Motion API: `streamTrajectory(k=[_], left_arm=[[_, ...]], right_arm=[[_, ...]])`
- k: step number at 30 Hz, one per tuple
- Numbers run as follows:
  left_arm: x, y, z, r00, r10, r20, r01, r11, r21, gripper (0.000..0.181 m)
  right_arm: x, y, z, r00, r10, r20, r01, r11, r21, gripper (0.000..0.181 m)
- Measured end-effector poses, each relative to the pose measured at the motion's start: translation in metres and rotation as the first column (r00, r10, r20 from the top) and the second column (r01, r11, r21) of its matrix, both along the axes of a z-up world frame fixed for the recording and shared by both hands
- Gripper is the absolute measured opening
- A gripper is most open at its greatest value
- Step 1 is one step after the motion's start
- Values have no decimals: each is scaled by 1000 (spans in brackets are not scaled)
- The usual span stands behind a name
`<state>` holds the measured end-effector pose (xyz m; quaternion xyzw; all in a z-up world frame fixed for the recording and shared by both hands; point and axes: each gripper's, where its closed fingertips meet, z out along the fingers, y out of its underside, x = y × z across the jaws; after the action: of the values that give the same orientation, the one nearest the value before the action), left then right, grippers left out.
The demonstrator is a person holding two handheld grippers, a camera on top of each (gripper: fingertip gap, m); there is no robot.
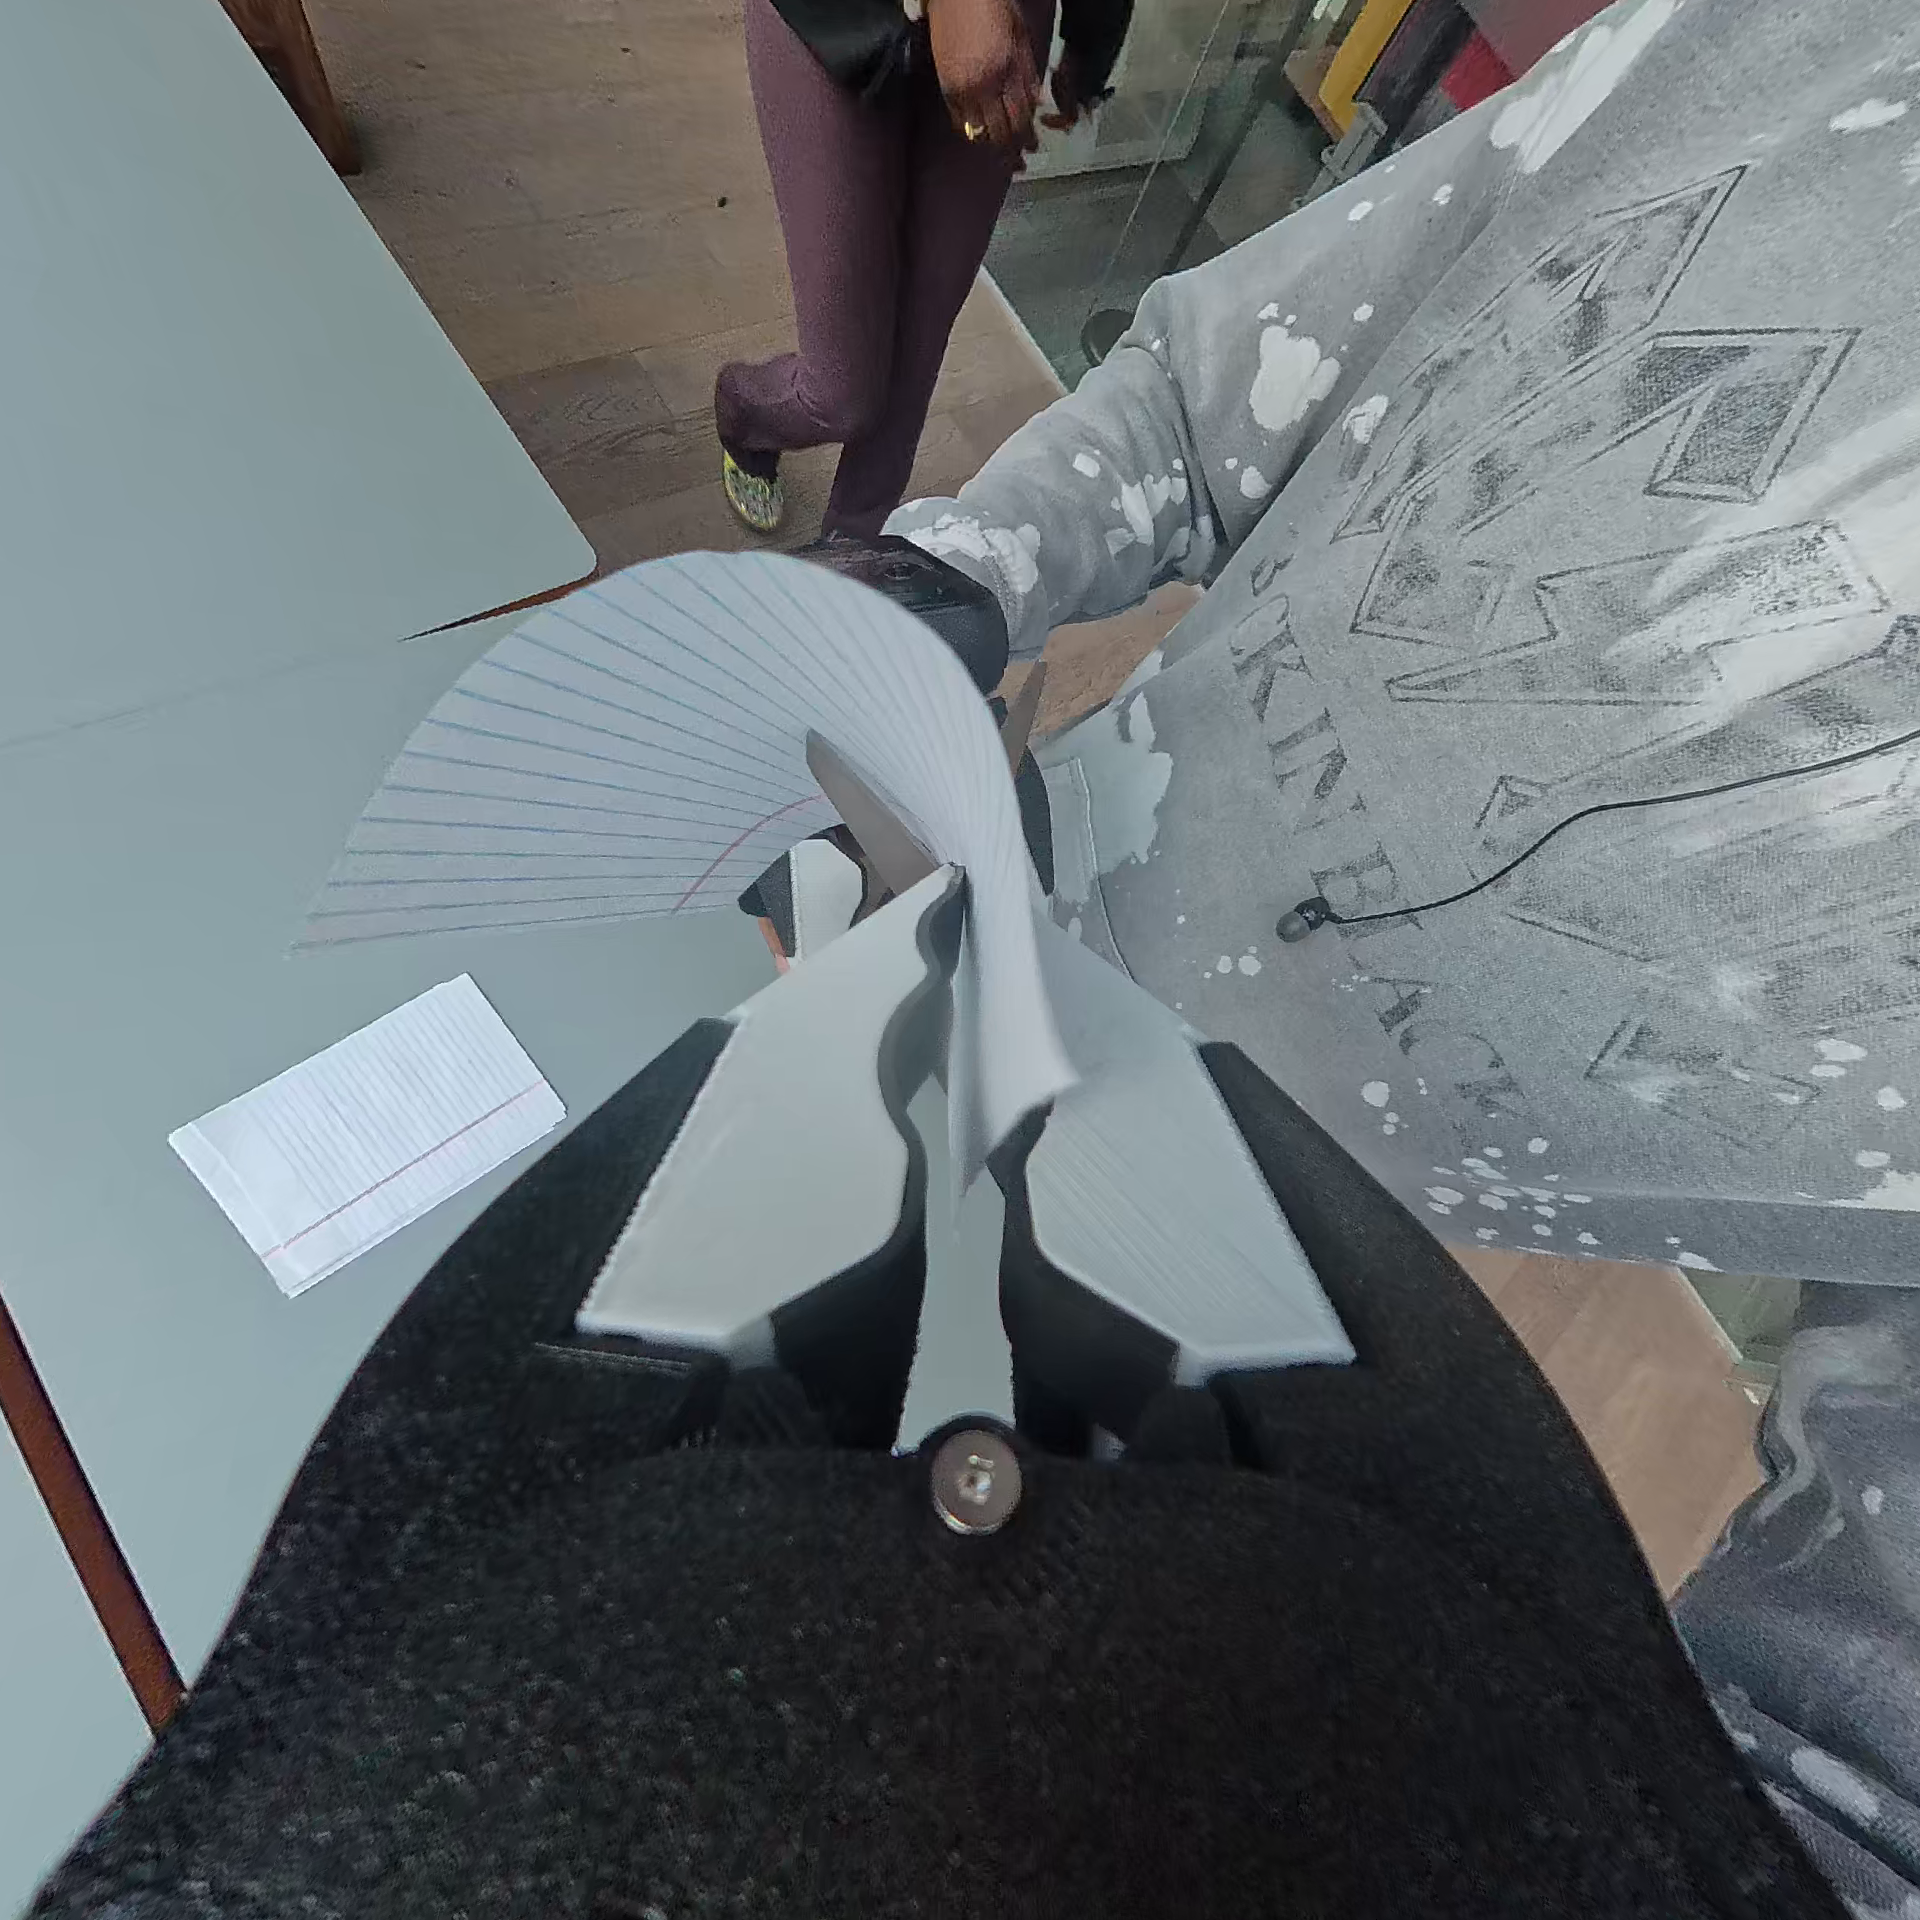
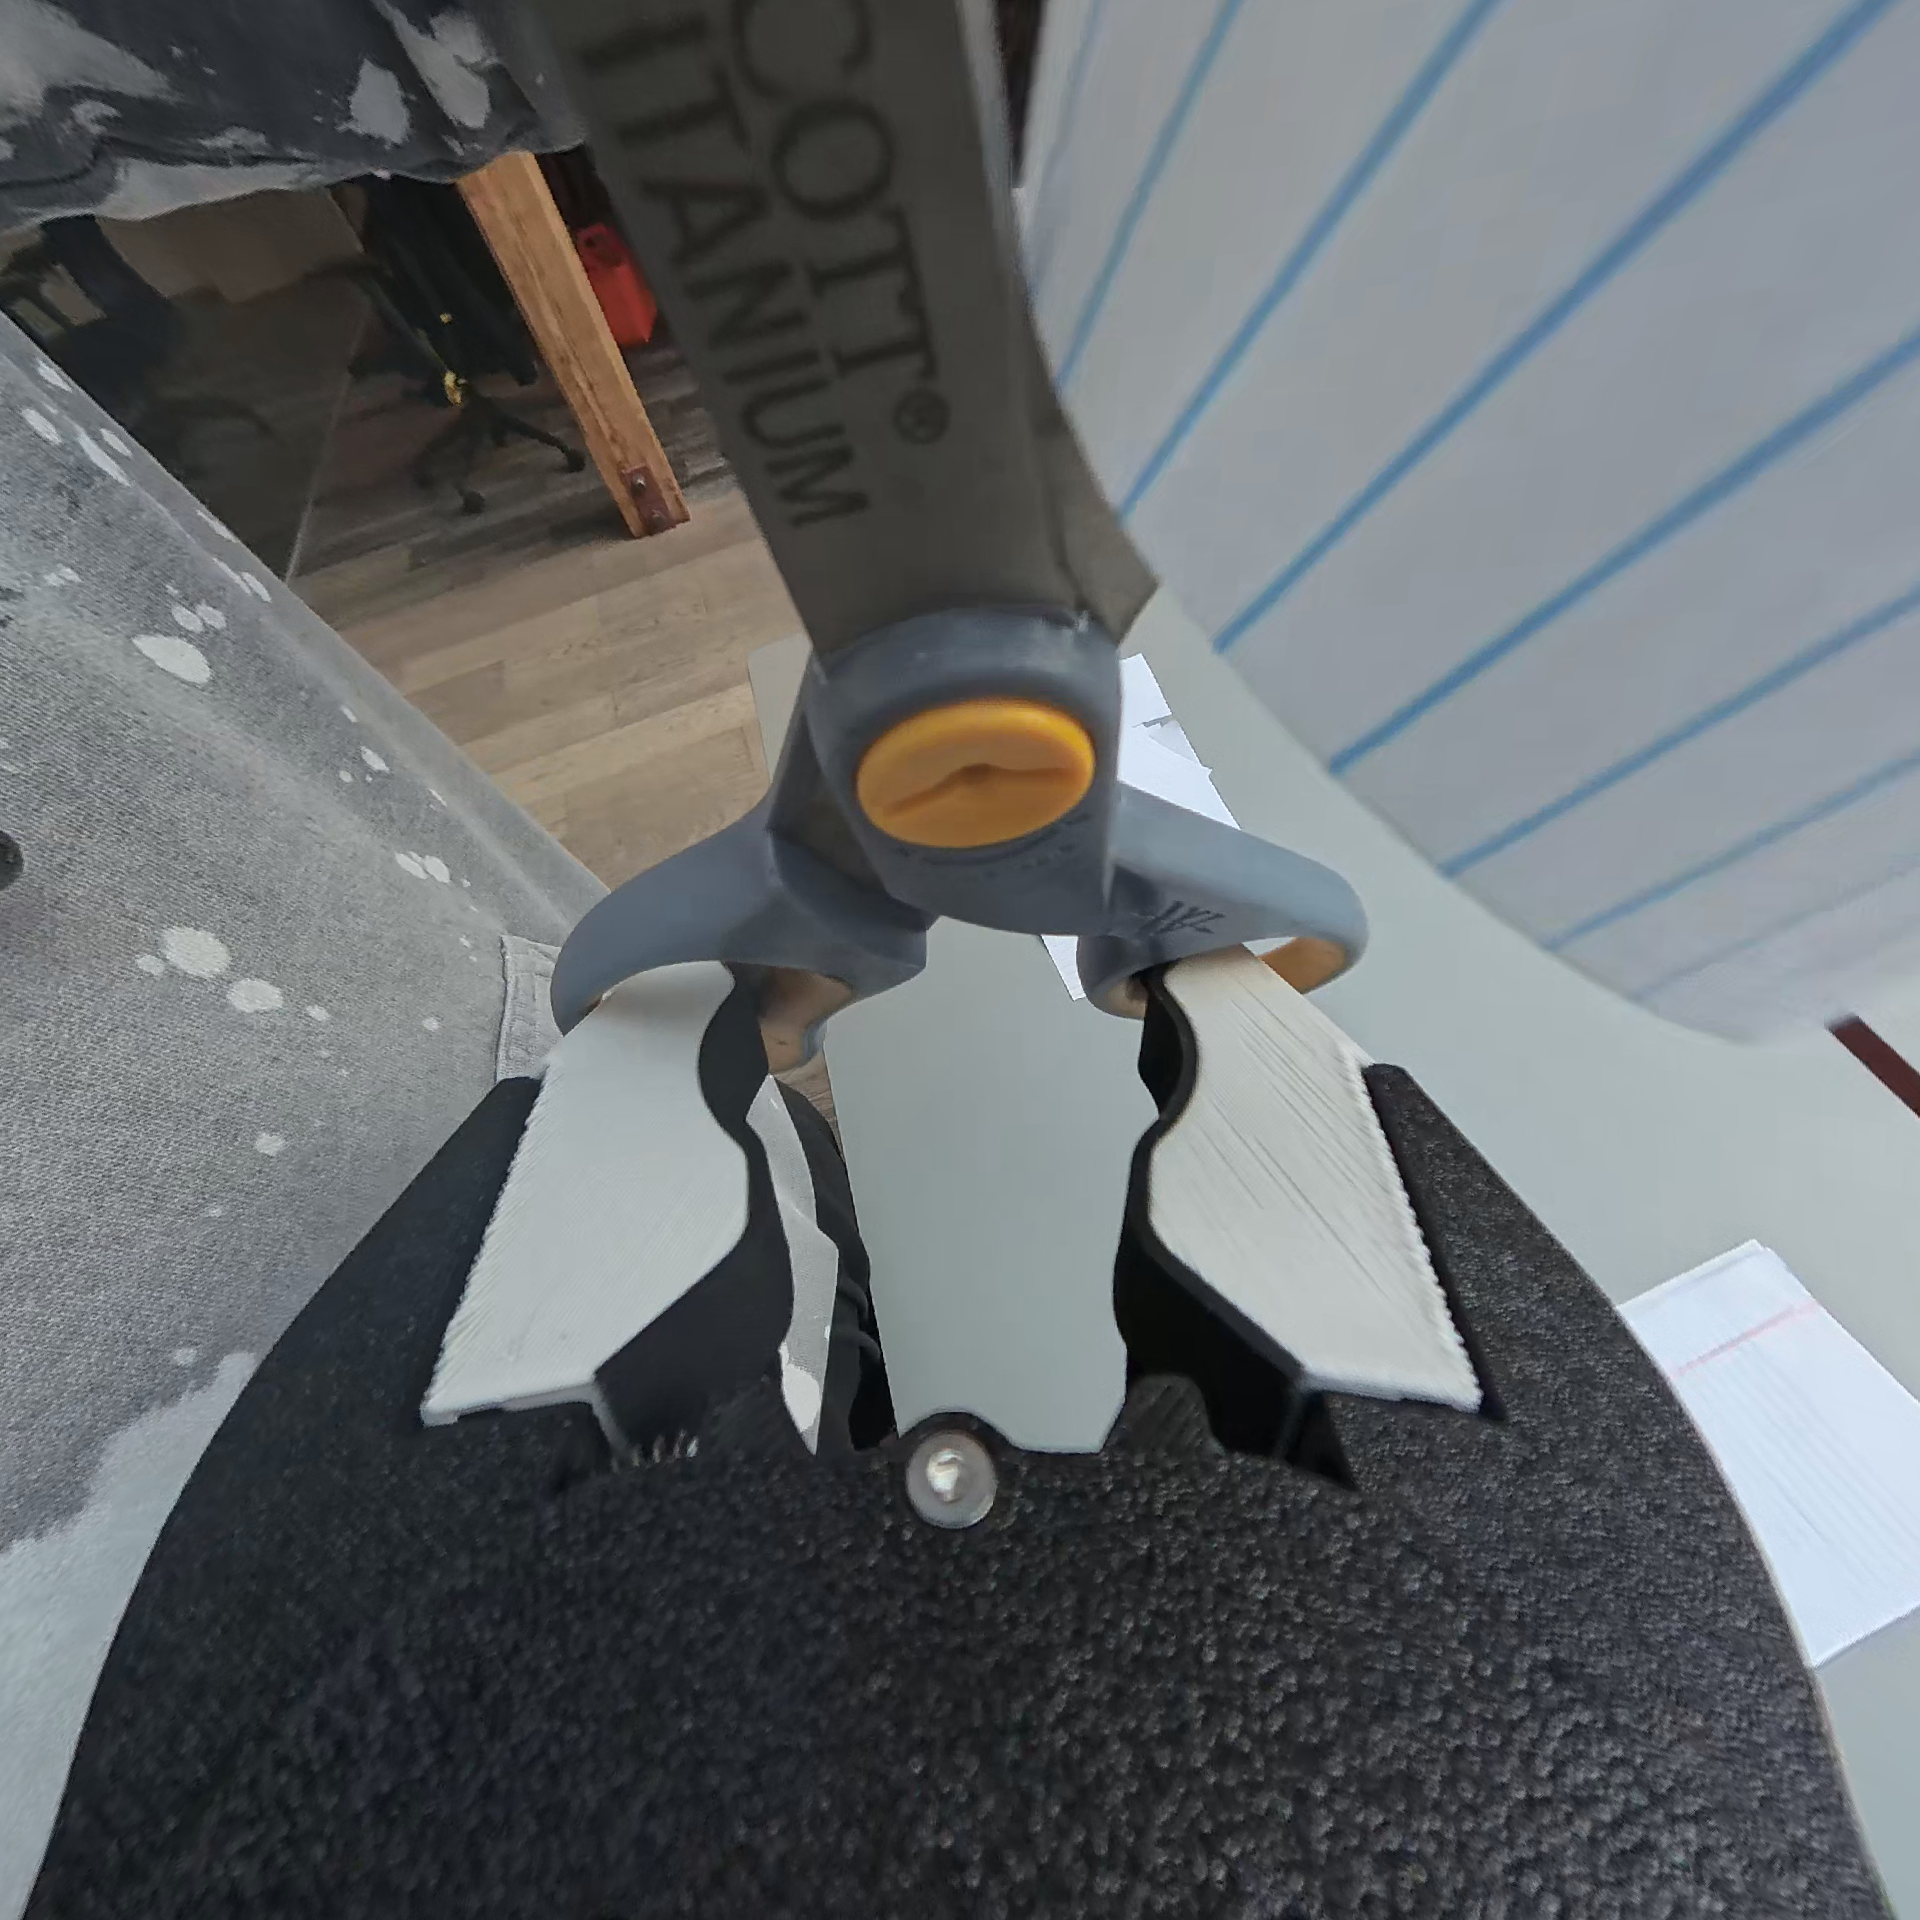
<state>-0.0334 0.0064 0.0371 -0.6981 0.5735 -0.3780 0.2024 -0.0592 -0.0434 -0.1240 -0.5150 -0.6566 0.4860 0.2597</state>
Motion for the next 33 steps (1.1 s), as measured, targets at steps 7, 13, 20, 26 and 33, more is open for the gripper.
streamTrajectory(k=[7,13,20,26,33], left_arm=[[-7,1,-3,1000,6,-14,-6,1000,-4,0],[-12,1,-8,999,7,-39,-7,1000,-16,0],[-18,4,-13,999,25,-43,-25,1000,-11,0],[-26,14,-8,997,78,-22,-77,997,13,0],[-31,22,-6,991,131,-9,-131,991,19,0]], right_arm=[[-2,0,-3,1000,26,8,-26,1000,-1,65],[-4,-5,-5,998,60,-9,-60,998,-17,52],[-8,-7,-4,997,66,-42,-68,997,-44,43],[-13,2,0,996,18,-86,-22,998,-51,25],[-15,8,5,994,-7,-108,1,998,-55,23]])
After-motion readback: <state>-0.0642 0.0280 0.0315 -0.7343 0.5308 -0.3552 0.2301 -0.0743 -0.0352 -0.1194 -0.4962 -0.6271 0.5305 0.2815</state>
